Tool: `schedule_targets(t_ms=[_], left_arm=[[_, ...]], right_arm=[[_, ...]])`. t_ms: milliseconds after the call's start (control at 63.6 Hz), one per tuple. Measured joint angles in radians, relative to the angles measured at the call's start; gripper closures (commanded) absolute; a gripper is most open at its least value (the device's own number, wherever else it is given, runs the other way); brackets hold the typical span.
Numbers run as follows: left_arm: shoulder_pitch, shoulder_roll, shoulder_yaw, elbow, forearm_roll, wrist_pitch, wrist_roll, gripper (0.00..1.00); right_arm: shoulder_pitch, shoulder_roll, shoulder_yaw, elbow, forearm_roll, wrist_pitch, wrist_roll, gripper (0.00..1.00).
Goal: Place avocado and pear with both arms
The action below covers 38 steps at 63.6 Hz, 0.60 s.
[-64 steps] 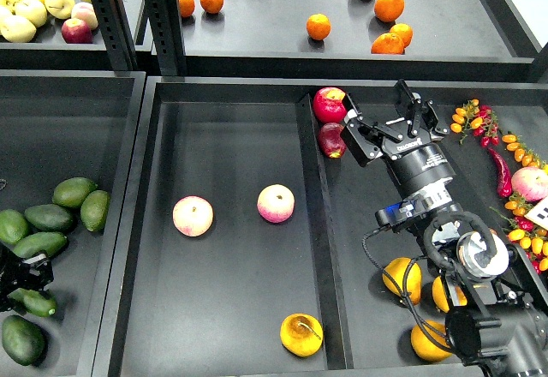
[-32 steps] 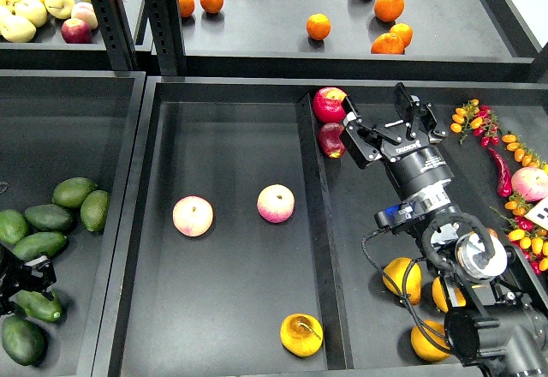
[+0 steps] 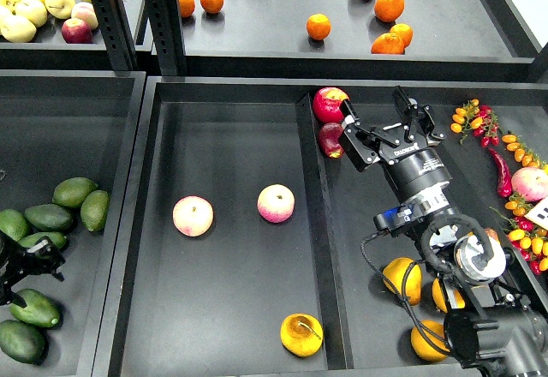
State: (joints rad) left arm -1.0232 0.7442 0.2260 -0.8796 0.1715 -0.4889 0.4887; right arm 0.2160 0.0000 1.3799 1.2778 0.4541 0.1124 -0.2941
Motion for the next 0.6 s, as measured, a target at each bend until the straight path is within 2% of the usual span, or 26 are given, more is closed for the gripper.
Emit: schedule_targets(t_ms=[236, 440, 598], left_arm=[[0.006, 0.083, -0.117, 0.019, -0.042, 0.000, 0.000, 0.14], [0.024, 0.151, -0.222, 0.006, -0.191, 0.000, 0.000, 0.13], [0.090, 0.166, -0.397, -0.002, -0.310, 0.000, 0.000, 0.13]], right_arm=[[-0.002, 0.000, -0.020, 0.005, 0.000, -0.003, 0.000, 0.00], [-0.032, 0.000, -0.041, 0.011, 0.001, -0.003, -0.004, 0.00], [-0.095, 0.000, -0.077, 0.021, 0.004, 0.010, -0.009, 0.00]])
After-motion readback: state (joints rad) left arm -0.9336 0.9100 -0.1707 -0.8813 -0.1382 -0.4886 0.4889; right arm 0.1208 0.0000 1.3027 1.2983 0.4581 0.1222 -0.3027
